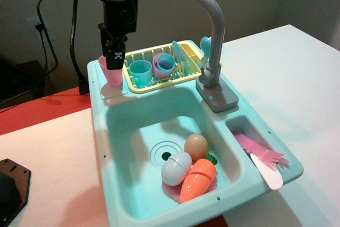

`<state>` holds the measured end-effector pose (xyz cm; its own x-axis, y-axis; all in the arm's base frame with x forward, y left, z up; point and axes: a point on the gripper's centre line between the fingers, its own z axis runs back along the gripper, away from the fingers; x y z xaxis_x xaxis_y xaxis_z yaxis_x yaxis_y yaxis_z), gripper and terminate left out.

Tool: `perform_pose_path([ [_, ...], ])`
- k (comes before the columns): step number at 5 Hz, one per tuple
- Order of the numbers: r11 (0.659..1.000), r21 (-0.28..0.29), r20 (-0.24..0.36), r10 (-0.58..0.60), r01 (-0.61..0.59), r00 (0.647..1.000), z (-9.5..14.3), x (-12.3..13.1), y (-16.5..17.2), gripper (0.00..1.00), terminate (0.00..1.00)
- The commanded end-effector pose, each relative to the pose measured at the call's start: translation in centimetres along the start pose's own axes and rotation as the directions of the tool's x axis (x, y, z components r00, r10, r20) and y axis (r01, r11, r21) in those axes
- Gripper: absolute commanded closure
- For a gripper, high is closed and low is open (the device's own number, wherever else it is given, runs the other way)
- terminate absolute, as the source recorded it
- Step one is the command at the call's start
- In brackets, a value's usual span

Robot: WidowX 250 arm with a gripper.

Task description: Put cup from counter to sink

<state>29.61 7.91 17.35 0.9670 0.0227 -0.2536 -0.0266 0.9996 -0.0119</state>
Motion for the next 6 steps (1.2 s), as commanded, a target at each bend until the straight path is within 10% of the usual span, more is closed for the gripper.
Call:
perform_pose_path([
  [1,1.000,0.000,0.000,0.000,0.000,1.000,0.0,0.0,0.0,0.00,0.00],
  [3,1.000,0.013,0.006,0.028,-0.028,1.000,-0.3,0.4,0.7,0.00,0.00],
  [4,0.999,0.023,0.017,0.028,-0.028,0.999,-0.9,0.3,0.9,1.00,0.00],
  [6,0.999,0.020,0.032,0.025,-0.025,0.999,-1.3,-0.3,1.0,1.00,0.00],
])
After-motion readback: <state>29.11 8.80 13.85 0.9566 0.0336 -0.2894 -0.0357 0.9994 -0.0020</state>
